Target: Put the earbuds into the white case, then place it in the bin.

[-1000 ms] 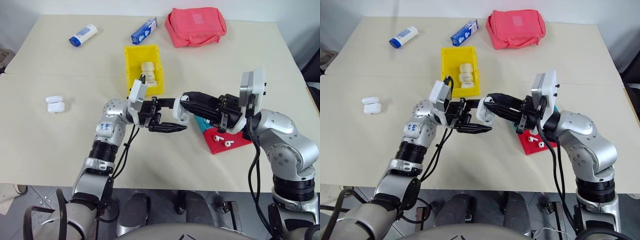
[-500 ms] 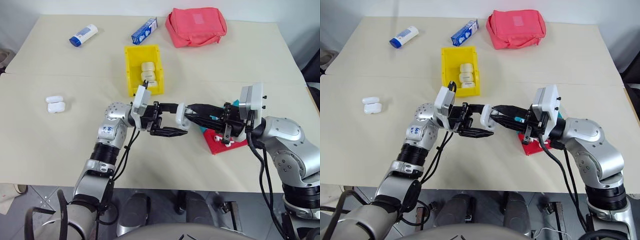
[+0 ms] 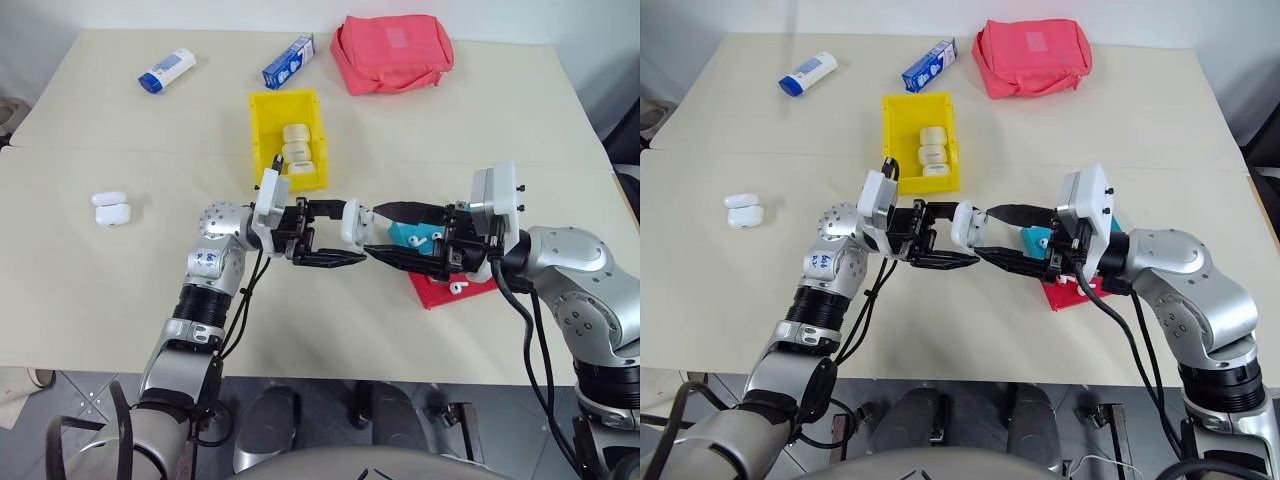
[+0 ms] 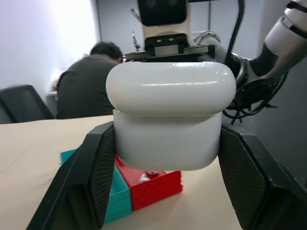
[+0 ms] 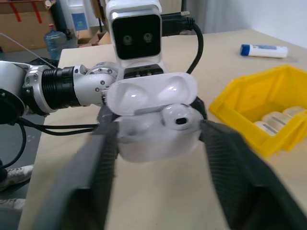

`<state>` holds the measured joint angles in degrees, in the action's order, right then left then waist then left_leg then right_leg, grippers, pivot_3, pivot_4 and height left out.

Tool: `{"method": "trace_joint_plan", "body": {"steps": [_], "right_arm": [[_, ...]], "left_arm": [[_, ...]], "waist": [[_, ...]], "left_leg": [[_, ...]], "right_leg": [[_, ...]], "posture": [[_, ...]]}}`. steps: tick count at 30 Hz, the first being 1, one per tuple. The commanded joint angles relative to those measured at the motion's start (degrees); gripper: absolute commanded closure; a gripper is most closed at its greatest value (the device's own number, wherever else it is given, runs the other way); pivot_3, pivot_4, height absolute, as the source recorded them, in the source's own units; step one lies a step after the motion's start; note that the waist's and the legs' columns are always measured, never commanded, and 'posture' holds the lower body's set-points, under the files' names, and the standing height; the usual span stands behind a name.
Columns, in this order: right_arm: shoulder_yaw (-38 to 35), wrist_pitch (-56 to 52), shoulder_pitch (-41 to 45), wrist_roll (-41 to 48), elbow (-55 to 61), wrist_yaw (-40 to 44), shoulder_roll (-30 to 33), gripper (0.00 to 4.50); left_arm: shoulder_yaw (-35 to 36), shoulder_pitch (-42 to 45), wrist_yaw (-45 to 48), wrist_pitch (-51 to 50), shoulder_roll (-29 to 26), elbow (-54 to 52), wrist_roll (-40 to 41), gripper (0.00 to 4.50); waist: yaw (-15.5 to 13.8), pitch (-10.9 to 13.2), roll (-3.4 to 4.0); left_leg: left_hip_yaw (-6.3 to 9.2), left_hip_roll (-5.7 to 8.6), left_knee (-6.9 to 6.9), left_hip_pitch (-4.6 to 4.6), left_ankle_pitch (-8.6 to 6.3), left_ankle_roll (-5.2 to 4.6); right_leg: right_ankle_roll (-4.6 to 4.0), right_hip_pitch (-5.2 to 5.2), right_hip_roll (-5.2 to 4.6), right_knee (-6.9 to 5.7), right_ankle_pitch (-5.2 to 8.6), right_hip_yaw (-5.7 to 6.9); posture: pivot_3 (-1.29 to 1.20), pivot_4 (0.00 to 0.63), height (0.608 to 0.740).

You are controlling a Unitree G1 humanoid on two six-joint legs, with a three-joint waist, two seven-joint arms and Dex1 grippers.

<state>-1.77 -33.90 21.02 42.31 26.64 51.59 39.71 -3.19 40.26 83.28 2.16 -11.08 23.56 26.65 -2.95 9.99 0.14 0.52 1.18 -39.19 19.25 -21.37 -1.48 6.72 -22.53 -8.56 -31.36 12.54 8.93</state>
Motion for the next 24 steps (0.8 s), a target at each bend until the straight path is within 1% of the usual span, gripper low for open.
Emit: {"method": "trace_joint_plan", "body": {"steps": [1, 5, 9, 13, 15, 17, 18, 21, 23, 24], "right_arm": [[-2.04, -2.09, 2.43, 1.67, 2.36, -1.23, 1.39, 1.70], [-5.66, -4.31, 1.34, 3.07, 3.81, -1.62, 4.43, 1.70], [-12.49, -6.19, -4.23, 3.90, 4.84, -1.52, 9.29, 1.70], [-23.21, -7.66, -14.04, 3.20, 5.00, -0.88, 13.66, 1.70], [-32.16, -7.64, -22.92, 1.70, 5.34, 0.57, 13.46, 1.70], [-42.18, -6.62, -32.77, 0.10, 5.75, 2.80, 11.33, 1.70], [-44.72, -6.07, -35.77, -0.29, 5.98, 3.37, 10.79, 1.70], [-48.52, -6.61, -41.49, 0.66, 7.83, 3.49, 9.63, 1.70], [-48.73, -6.40, -43.49, 0.01, 8.23, 3.56, 9.65, 1.70], [-48.39, -6.64, -43.75, -0.12, 8.21, 3.10, 9.84, 1.70]], "left_arm": [[0.23, 1.75, 0.10, 1.36, 0.62, -0.22, 0.37, 1.71], [0.76, 2.13, -0.86, 1.54, 0.40, 0.80, 0.11, 1.71], [1.64, 2.45, -1.60, 2.03, -0.29, 1.57, 0.25, 1.71], [2.60, 2.71, -2.45, 2.35, -1.17, 2.01, 0.31, 1.71], [3.21, 2.87, -3.03, 2.32, -1.54, 2.12, 0.45, 1.71], [3.95, 3.16, -3.90, 2.17, -1.74, 2.30, 0.60, 1.71], [4.13, 3.28, -4.15, 2.11, -1.78, 2.38, 0.62, 1.71], [4.71, 4.03, -4.54, 2.56, -1.95, 3.47, 0.40, 1.71], [5.02, 4.51, -4.71, 2.80, -1.98, 4.20, 0.26, 1.71], [5.14, 4.66, -4.82, 2.94, -2.00, 4.45, 0.22, 1.71]], "waist": [[0.01, 0.00, 0.00], [-0.09, 0.00, 0.00], [-0.22, 0.01, -0.01], [-0.44, 0.01, -0.01], [-0.95, 0.01, -0.02], [-1.55, 0.01, -0.02], [-1.81, 0.01, -0.02], [-1.55, -0.01, 0.02], [-1.31, -0.01, 0.02], [-1.24, -0.01, 0.02]], "left_leg": [[0.00, 0.00, 0.00, 0.01, 0.00, 0.00], [0.04, 0.00, 0.00, 0.05, 0.00, 0.00], [0.05, 0.00, 0.01, 0.10, -0.01, -0.01], [0.04, 0.00, 0.01, 0.12, -0.02, -0.03], [0.00, -0.01, 0.01, 0.13, -0.02, -0.03], [0.01, -0.01, 0.01, 0.13, -0.02, -0.03], [-0.01, -0.01, 0.02, 0.15, -0.02, -0.04], [-0.18, 0.00, 0.02, 0.12, -0.05, -0.14], [-0.27, -0.06, 0.02, 0.11, -0.14, -0.19], [-0.28, -0.13, 0.03, 0.11, -0.39, -0.41]], "right_leg": [[0.00, -0.01, 0.00, 0.01, 0.00, 0.00], [0.00, -0.01, 0.00, 0.06, 0.00, 0.02], [0.02, 0.01, 0.00, 0.13, -0.01, 0.07], [0.05, 0.04, 0.01, 0.21, -0.06, 0.08], [0.05, 0.05, 0.01, 0.26, -0.11, 0.07], [0.05, 0.08, 0.02, 0.28, -0.11, 0.09], [0.07, 0.07, 0.02, 0.29, -0.12, 0.09], [0.10, 0.10, 0.01, 0.37, -0.25, -0.01], [0.10, 0.16, 0.02, 0.41, -0.29, -0.07], [0.08, 0.16, 0.05, 0.44, -0.28, -0.06]], "posture": [[0.00, 0.150, 0.740], [0.00, 0.150, 0.740], [0.00, 0.150, 0.740], [0.00, 0.150, 0.740], [0.00, 0.150, 0.740], [0.00, 0.150, 0.740], [0.00, 0.150, 0.740], [0.00, 0.150, 0.740], [0.00, 0.150, 0.740], [0.00, 0.150, 0.740]]}}
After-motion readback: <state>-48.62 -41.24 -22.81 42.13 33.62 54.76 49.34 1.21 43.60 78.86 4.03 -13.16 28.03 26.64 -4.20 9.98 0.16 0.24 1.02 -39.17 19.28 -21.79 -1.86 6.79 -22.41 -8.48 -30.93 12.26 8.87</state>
